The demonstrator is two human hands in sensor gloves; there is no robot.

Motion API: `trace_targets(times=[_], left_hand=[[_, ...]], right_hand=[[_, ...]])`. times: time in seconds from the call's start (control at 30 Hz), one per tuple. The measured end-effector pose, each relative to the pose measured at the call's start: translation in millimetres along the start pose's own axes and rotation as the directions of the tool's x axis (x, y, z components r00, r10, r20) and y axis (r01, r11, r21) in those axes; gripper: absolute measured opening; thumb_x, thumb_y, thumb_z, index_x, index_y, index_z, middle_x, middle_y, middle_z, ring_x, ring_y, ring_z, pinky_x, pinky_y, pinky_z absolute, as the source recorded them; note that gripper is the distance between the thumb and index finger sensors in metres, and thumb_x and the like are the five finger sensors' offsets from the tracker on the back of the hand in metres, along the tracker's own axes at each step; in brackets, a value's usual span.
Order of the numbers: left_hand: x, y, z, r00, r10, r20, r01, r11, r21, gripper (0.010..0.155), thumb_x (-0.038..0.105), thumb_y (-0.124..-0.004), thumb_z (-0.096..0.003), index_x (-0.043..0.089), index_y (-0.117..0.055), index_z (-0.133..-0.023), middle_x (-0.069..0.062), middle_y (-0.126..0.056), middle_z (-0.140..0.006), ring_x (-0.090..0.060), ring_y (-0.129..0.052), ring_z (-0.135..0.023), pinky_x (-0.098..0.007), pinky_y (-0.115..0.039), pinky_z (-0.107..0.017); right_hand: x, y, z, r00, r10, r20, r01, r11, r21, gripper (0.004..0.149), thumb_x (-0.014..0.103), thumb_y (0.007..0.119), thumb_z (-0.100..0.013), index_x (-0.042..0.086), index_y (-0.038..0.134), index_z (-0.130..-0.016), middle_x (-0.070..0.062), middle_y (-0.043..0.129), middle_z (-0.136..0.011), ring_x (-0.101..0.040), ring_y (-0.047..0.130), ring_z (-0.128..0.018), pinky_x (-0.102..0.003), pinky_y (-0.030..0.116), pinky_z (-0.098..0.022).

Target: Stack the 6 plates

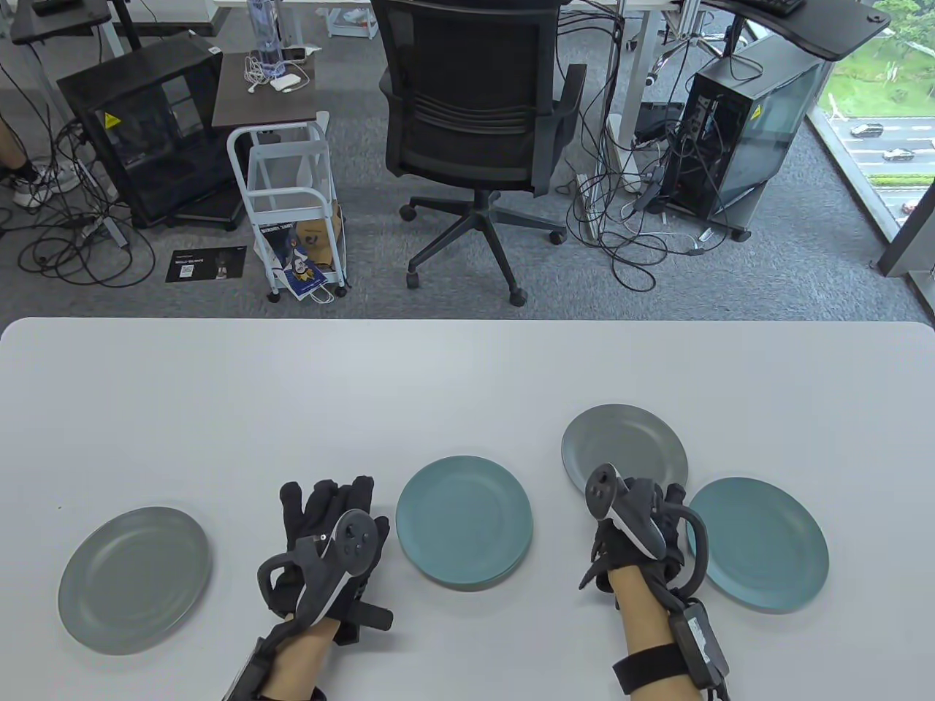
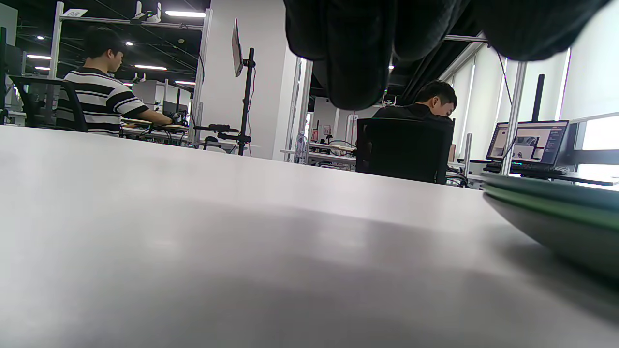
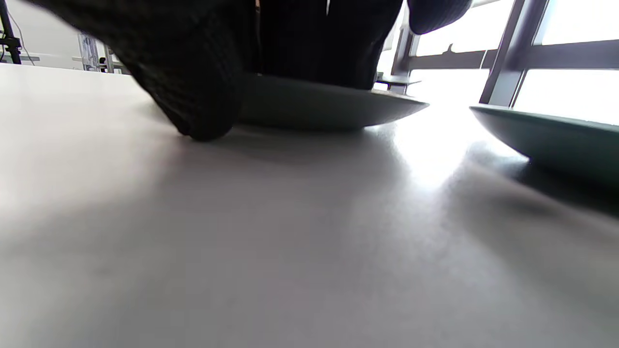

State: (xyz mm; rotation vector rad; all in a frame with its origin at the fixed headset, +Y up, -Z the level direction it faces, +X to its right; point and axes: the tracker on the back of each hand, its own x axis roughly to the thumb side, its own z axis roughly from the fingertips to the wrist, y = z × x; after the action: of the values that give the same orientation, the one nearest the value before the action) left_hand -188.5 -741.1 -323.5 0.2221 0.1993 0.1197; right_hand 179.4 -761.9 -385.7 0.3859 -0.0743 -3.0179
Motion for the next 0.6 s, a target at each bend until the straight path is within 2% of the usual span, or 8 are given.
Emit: trace_targets(times=[0.27, 0.47, 0.6], left_hand=[[-1.0, -0.1, -0.1, 1.000, 0.005, -0.004, -0.005, 1.000, 0.005, 0.068, 0.064, -0.073, -0.0331, 0.047, -0.060, -0.098, 0.020, -0.084, -0.099, -0.003, -0.063, -0.110, -0.043, -0.021, -0.092], [-2.2, -0.6, -0.1, 1.000, 0.013, -0.012, -0.013, 1.000, -0.002, 0.068, 0.064, -0.073, -0.0330, 0.047, -0.059, -0.098, 0.021, -0.085, -0.099, -0.003, -0.064, -0.110, -0.043, -0.022, -0.092], [-4.4, -1.1, -1.1, 0.999, 0.030, -0.025, -0.031, 0.999, -0.013, 0.069, 0.064, -0.072, -0.0329, 0.046, -0.058, -0.098, 0.021, -0.086, -0.097, -0.003, -0.065, -0.109, -0.044, -0.022, -0.092]], right_hand=[[5.5, -5.6, 9.7, 1.000, 0.016, 0.002, -0.016, 0.985, -0.175, 0.040, 0.042, 0.087, -0.047, 0.034, 0.082, -0.086, 0.009, 0.089, -0.092, -0.018, 0.084, -0.087, -0.055, 0.047, -0.078], [5.4, -16.4, 21.3, 0.999, 0.007, -0.039, -0.022, 0.924, -0.383, 0.034, 0.044, 0.097, -0.039, 0.038, 0.092, -0.072, 0.014, 0.100, -0.075, -0.013, 0.096, -0.071, -0.048, 0.061, -0.074], [6.9, -18.7, 27.6, 1.000, -0.029, -0.003, 0.024, 0.888, -0.460, 0.034, 0.045, 0.099, -0.036, 0.039, 0.094, -0.069, 0.015, 0.101, -0.072, -0.012, 0.098, -0.068, -0.046, 0.063, -0.073]])
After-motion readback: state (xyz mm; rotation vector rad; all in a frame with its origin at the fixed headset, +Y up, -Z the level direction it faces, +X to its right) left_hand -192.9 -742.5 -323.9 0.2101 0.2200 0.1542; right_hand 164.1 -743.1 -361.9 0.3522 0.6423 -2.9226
